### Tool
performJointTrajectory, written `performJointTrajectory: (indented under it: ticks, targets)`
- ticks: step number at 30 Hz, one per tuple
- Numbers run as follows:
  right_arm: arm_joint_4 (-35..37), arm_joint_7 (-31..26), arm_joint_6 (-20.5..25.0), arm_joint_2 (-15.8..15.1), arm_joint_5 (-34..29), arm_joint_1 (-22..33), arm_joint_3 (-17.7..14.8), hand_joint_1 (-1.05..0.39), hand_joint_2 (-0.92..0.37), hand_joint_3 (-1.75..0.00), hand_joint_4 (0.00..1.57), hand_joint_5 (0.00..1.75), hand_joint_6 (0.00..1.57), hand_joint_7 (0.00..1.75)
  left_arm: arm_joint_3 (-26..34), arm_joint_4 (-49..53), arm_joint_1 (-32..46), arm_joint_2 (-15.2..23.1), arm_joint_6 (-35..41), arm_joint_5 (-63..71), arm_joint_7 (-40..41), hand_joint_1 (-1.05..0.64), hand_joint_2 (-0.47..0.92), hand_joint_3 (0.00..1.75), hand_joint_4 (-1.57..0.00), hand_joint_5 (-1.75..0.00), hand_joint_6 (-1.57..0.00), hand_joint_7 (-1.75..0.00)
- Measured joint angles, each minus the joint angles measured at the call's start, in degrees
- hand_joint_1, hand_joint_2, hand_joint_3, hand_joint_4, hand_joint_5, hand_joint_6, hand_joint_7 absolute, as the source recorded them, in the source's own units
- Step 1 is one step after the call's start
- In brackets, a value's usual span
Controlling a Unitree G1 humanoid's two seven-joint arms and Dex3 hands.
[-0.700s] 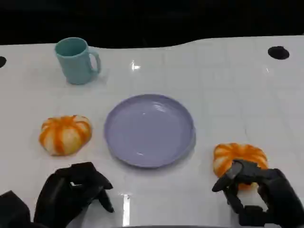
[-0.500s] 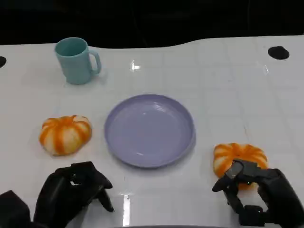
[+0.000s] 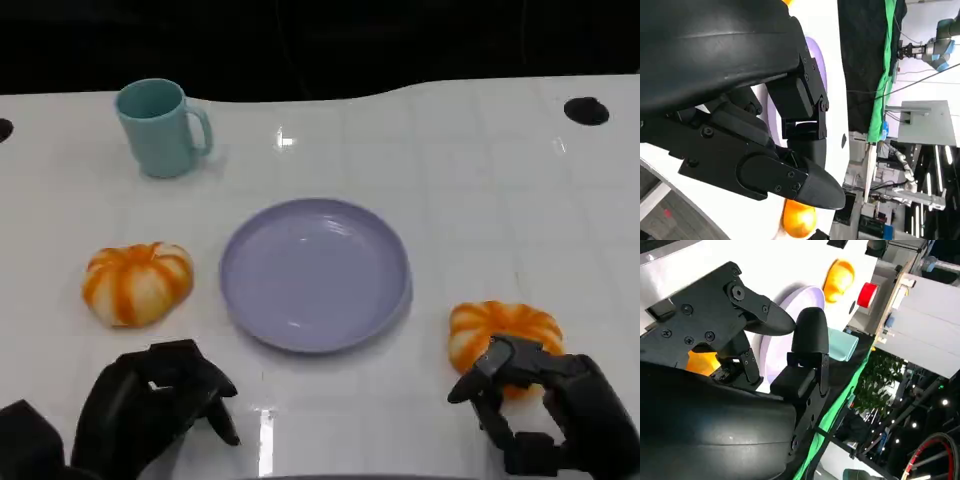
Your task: Grasp the bread from the table and place it into the plate.
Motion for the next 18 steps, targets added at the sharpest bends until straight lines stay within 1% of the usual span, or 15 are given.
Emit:
performJointTrajectory:
  ticks: [6, 10, 12, 13, 14, 16, 17, 18]
  targets:
    - [0.00, 0.00, 0.00, 0.00, -0.03, 0.00, -0.01, -0.29, -0.47, -1.08, 0.80, 1.68, 0.84, 1.18, 0.00, 0.00, 0.00, 0.00, 0.01, -0.01, 0.00, -0.94, 0.92, 0.03, -1.14, -1.23, -1.18, -0.81]
    - [0.00, 0.00, 0.00, 0.00, -0.02, 0.00, -0.05, -0.29, -0.48, -1.06, 0.80, 1.64, 0.81, 1.14, 0.00, 0.00, 0.00, 0.00, 0.02, -0.01, 0.00, -0.94, 0.92, 0.03, -1.15, -1.23, -1.18, -0.81]
    - [0.00, 0.00, 0.00, 0.06, 0.06, 0.00, -0.12, -0.32, -0.57, -0.89, 0.74, 1.57, 0.75, 1.05, 0.00, 0.00, 0.00, -0.01, 0.02, -0.01, 0.00, -0.94, 0.92, 0.03, -1.15, -1.23, -1.18, -0.81]
    - [-0.02, -0.01, 0.00, 0.15, 0.10, 0.00, -0.21, -0.34, -0.65, -0.73, 0.69, 1.50, 0.71, 0.97, 0.00, 0.00, 0.00, -0.01, 0.02, -0.01, 0.00, -0.94, 0.92, 0.03, -1.15, -1.23, -1.18, -0.81]
    - [-0.09, -0.01, 0.00, 0.23, 0.18, 0.01, -0.27, -0.35, -0.70, -0.64, 0.65, 1.44, 0.68, 0.92, 0.00, 0.00, 0.00, -0.01, 0.02, -0.01, 0.00, -0.95, 0.92, 0.04, -1.15, -1.23, -1.18, -0.81]
    - [-0.76, 0.25, 0.17, 0.33, 1.11, 0.06, -0.30, -0.36, -0.76, -0.51, 0.58, 1.28, 0.61, 0.80, 0.00, 0.00, 0.00, -0.01, 0.01, 0.01, 0.01, -0.94, 0.92, 0.04, -1.15, -1.23, -1.18, -0.81]
    - [-1.51, 0.64, 0.44, 0.35, 1.90, 0.11, -0.30, -0.36, -0.80, -0.42, 0.56, 1.15, 0.57, 0.68, 0.00, 0.00, 0.00, -0.01, 0.01, 0.00, 0.01, -0.94, 0.92, 0.04, -1.15, -1.23, -1.18, -0.81]
    - [-2.42, 1.02, 0.95, 0.35, 2.66, 0.16, -0.30, -0.36, -0.82, -0.38, 0.55, 1.10, 0.57, 0.63, 0.00, 0.00, -0.01, -0.02, 0.01, 0.00, 0.00, -0.94, 0.92, 0.04, -1.15, -1.23, -1.18, -0.80]
